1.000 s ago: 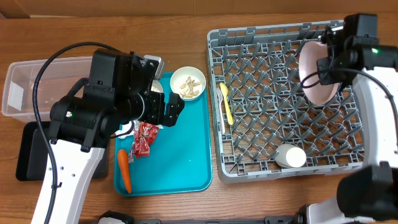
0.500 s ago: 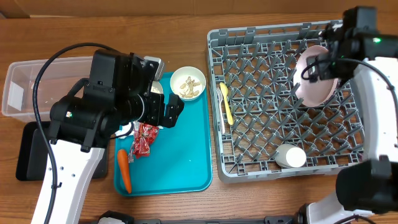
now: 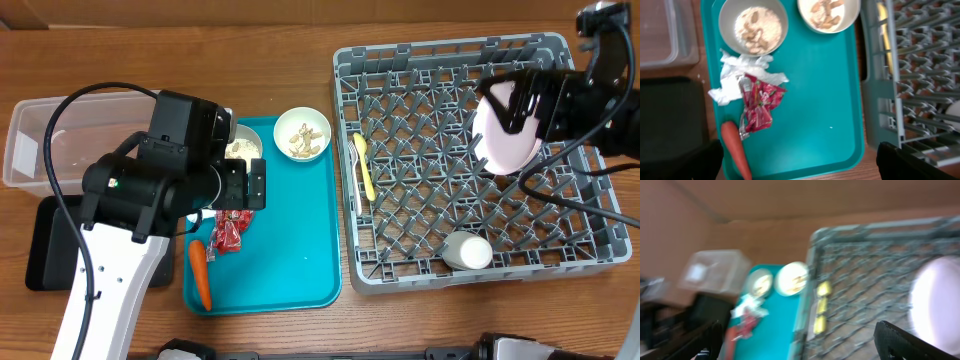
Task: Sort waste into correct bins and load items into the dishwasher rack
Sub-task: 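Grasp the red wrapper on the tray with the left gripper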
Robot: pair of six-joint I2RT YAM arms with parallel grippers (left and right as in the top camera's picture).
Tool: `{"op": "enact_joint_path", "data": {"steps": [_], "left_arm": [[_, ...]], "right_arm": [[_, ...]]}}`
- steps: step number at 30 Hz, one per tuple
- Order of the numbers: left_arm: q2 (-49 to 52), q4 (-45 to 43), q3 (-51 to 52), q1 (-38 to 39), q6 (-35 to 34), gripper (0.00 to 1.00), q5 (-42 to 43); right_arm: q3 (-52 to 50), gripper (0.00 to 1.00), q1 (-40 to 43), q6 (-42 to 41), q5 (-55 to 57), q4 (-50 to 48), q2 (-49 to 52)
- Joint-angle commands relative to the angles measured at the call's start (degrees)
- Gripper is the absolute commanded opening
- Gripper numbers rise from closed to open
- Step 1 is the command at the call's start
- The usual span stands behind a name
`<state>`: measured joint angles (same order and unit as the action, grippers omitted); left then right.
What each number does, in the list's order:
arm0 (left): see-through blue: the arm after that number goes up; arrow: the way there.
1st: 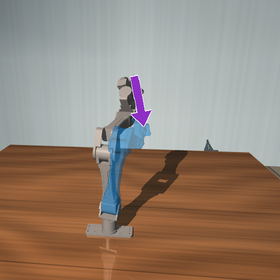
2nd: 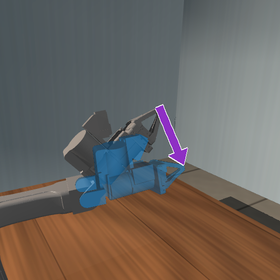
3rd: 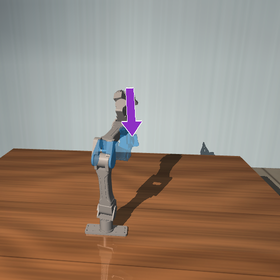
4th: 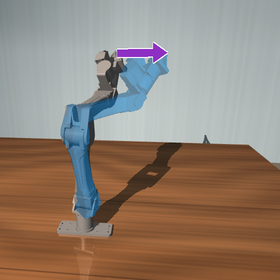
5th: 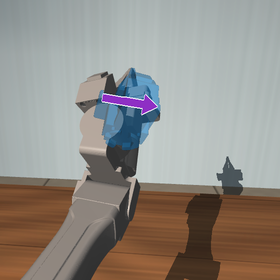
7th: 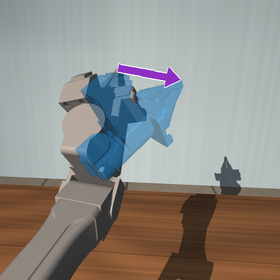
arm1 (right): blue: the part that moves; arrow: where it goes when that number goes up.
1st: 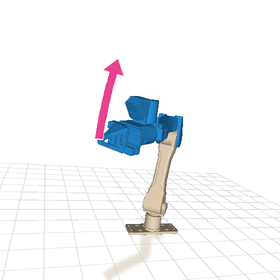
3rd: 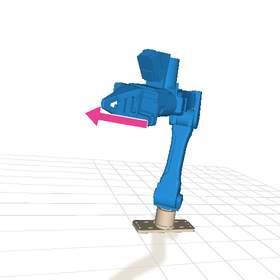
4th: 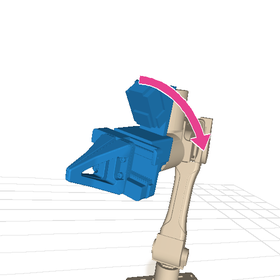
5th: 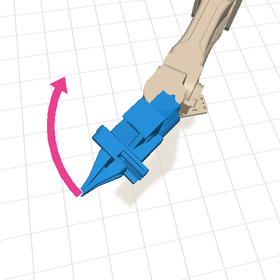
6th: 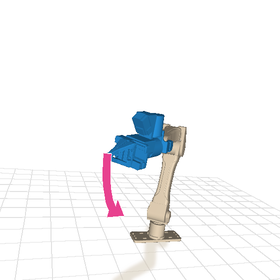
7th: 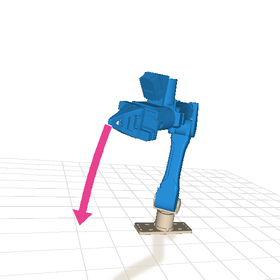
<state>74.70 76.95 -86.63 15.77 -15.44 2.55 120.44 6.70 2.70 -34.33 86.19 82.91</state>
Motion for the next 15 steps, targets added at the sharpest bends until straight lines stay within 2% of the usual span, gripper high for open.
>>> {"op": "enact_joint_path", "data": {"steps": [1, 7, 13, 15], "left_arm": [[2.0, 0.0, 4.0, 0.3, -5.5, 1.00, -3.9], [5.1, -3.7, 14.3, 0.3, -10.9, 1.00, -4.1], [10.7, -17.4, 24.5, 0.4, -12.7, 0.98, -6.1], [13.0, -19.5, 25.9, 0.4, -13.8, 0.95, -8.3]], "right_arm": [[-0.5, 1.00, -0.9, -1.2, -9.3, 2.0, 1.6], [-0.4, 1.00, -3.1, -0.8, -8.2, 5.6, 1.6], [-0.5, 1.00, -5.3, -0.8, -6.1, 6.4, 1.6], [-0.4, 1.00, -6.0, -0.8, -5.4, 6.8, 1.6]]}}
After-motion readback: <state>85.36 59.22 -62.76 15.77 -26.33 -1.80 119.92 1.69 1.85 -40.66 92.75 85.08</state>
